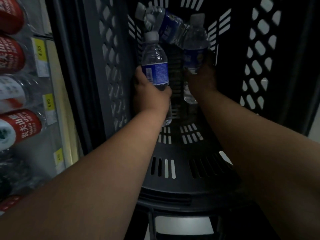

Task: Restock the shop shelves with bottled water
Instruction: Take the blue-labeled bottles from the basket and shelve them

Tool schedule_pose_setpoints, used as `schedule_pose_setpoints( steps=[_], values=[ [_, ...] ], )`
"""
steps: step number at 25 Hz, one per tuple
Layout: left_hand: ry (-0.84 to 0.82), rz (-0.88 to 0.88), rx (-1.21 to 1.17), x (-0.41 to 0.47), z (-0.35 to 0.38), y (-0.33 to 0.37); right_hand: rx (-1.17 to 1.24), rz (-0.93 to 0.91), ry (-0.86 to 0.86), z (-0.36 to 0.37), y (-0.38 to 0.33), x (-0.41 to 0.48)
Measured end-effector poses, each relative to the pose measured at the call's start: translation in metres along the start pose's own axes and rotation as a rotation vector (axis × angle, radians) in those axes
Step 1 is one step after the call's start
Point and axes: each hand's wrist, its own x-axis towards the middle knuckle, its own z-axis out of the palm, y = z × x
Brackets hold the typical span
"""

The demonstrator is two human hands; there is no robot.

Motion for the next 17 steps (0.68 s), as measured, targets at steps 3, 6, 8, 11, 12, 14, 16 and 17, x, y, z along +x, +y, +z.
schedule_pose_setpoints(
  steps=[3, 6, 8, 11, 12, 14, 16, 17],
  values=[
    [-0.026, 0.043, 0.068, -0.017, -0.018, 0.02, 0.013, -0.003, -0.012, -0.025, -0.017, -0.015],
    [-0.04, 0.094, 0.104, -0.04, -0.046, 0.045, 0.043, 0.048, -0.009, -0.055, -0.045, -0.047],
    [-0.059, 0.13, 0.119, -0.064, -0.075, 0.066, 0.079, 0.05, -0.002, -0.077, -0.066, -0.08],
    [-0.083, 0.175, 0.141, -0.109, -0.129, 0.092, 0.145, 0.095, 0.039, -0.115, -0.104, -0.14],
    [-0.089, 0.188, 0.137, -0.125, -0.146, 0.099, 0.166, 0.115, 0.041, -0.129, -0.117, -0.16],
    [-0.072, 0.21, 0.088, -0.165, -0.186, 0.112, 0.207, 0.131, 0.031, -0.158, -0.15, -0.209],
    [-0.063, 0.241, -0.004, -0.21, -0.227, 0.126, 0.227, 0.075, 0.025, -0.192, -0.18, -0.262],
    [-0.054, 0.251, -0.056, -0.235, -0.246, 0.133, 0.216, 0.039, 0.011, -0.21, -0.193, -0.286]
  ],
)
